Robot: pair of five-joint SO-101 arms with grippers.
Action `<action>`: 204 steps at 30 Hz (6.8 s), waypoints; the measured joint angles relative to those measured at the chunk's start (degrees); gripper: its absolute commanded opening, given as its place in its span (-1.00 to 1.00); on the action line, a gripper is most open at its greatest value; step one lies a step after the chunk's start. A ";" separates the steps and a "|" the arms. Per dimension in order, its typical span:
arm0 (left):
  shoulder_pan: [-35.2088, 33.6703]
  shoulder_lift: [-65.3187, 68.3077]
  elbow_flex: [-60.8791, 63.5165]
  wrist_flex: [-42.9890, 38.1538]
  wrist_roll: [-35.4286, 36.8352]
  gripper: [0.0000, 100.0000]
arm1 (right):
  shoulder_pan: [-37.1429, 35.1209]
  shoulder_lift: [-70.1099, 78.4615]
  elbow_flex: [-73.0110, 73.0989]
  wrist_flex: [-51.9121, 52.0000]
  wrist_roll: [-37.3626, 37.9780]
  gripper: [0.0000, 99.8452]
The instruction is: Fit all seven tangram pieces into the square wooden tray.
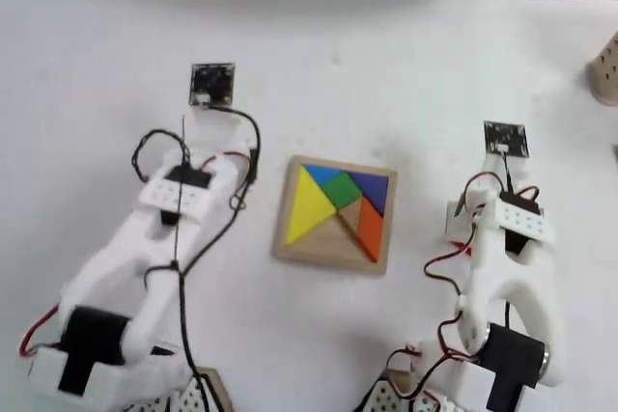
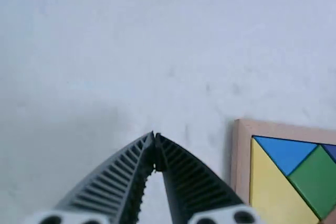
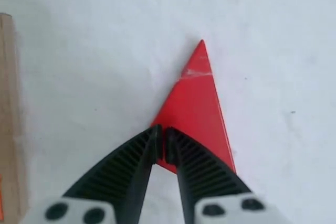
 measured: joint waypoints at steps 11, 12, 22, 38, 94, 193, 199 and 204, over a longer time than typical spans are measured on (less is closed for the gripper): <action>-7.03 16.26 -14.68 0.97 0.09 -0.95 | 0.00 0.00 -15.65 19.43 0.00 -0.84; -6.77 16.62 -15.30 1.58 0.00 -0.95 | 0.00 0.00 -16.00 20.13 0.00 -0.78; -6.86 16.97 -16.00 1.93 0.00 -0.95 | -2.20 0.00 -13.80 21.71 4.13 -0.56; -6.95 16.97 -16.00 1.93 0.00 -0.95 | -2.11 0.00 -1.32 2.64 6.24 -0.50; -9.32 16.97 -16.00 1.93 0.00 -0.95 | -5.89 -6.51 -26.99 46.95 9.85 -0.96; 18.46 17.23 -16.00 23.38 3.52 -0.95 | -14.33 -32.09 13.80 10.46 5.01 -0.96; 18.37 23.30 -24.26 25.49 3.52 -0.95 | -14.33 -32.09 13.80 10.46 5.01 -0.96; 18.29 26.73 -29.10 25.49 3.43 -0.95 | -14.33 -32.09 13.80 10.46 5.01 -0.96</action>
